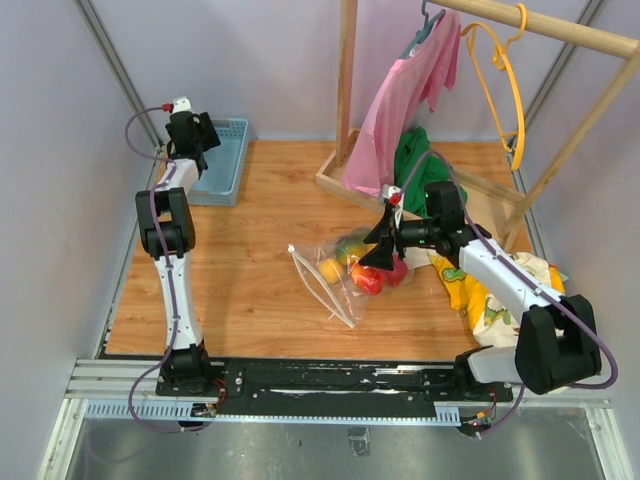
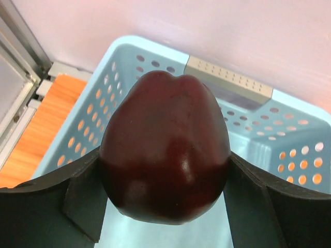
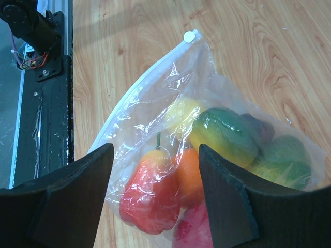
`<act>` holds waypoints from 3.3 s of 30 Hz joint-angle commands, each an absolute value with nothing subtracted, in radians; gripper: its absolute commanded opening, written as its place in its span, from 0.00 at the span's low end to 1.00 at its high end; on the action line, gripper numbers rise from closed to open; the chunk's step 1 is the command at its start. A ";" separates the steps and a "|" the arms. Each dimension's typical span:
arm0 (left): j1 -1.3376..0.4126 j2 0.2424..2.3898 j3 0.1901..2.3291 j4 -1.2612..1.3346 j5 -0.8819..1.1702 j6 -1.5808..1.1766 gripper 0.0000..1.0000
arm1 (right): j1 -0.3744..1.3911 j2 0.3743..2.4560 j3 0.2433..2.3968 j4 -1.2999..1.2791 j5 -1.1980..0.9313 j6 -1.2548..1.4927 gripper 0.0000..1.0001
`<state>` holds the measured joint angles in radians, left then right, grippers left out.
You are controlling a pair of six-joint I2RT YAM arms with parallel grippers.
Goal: Open the zip-top bag and remove the fake food
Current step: Place the fake fruit in the bin, then adjust the zipper food storage bag at the center of the board.
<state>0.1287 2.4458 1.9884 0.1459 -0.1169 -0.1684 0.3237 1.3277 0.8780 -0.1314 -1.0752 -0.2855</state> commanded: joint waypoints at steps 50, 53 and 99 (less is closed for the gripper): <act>0.080 2.703 2.261 0.204 -0.408 0.150 0.84 | 0.301 1.339 0.924 -0.117 -1.122 -0.220 0.68; 0.079 2.703 2.260 0.204 -0.418 0.155 0.91 | 0.301 1.340 0.926 -0.116 -1.121 -0.221 0.68; 0.060 1.470 1.211 0.101 0.236 -0.410 0.94 | 0.309 1.252 1.017 -0.365 -1.122 -0.499 0.70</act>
<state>0.0631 1.6260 1.3193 0.1436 0.0208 -0.2775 0.3237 1.2602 0.9562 -0.2638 -1.1072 -0.3969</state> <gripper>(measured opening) 0.960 0.702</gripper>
